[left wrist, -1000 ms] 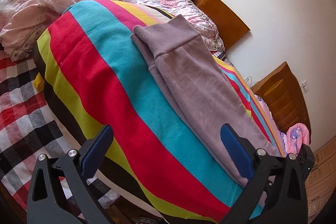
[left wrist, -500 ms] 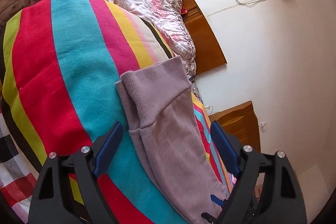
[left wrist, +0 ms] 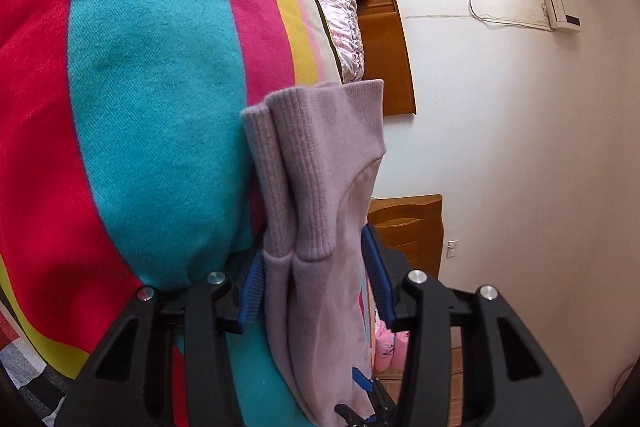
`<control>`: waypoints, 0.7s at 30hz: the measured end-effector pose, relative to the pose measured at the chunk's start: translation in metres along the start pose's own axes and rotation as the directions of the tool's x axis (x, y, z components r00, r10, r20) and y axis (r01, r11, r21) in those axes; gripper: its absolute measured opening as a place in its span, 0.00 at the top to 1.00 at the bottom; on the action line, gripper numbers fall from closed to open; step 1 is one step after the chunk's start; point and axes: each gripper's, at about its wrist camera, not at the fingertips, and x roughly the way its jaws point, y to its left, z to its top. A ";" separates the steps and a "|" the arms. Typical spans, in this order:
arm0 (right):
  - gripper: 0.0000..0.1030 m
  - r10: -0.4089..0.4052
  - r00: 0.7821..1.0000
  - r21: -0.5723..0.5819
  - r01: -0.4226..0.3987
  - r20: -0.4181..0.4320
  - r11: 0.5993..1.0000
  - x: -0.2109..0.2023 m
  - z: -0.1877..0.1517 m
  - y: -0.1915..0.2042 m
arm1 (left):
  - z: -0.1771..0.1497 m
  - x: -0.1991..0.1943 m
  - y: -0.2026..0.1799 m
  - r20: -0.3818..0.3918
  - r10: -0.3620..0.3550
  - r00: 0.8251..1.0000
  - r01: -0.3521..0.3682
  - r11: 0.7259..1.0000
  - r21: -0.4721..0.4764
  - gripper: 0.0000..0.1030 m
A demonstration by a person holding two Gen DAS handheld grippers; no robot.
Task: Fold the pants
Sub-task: 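Grasp the pants waistband with the left gripper and lift it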
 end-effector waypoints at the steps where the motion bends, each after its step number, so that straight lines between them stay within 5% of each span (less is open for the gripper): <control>1: 0.05 -0.001 1.000 0.000 0.001 0.001 1.000 0.000 0.000 0.000 | 0.001 0.000 0.004 0.006 -0.036 0.999 0.036 0.999 -0.024 0.56; 9: 0.05 -0.009 1.000 -0.003 0.009 -0.005 1.000 0.000 0.000 0.001 | 0.007 0.000 0.020 -0.004 -0.056 0.998 0.056 0.998 -0.030 0.79; 16: 0.05 -0.018 1.000 -0.084 0.020 0.021 0.996 -0.008 0.023 0.024 | 0.000 -0.008 -0.014 0.084 0.113 0.990 -0.125 0.982 0.142 0.82; 21: 0.04 -0.025 0.999 -0.051 0.023 -0.038 0.998 0.016 0.014 0.011 | 0.003 -0.004 -0.019 0.084 0.159 0.984 -0.171 0.970 0.173 0.83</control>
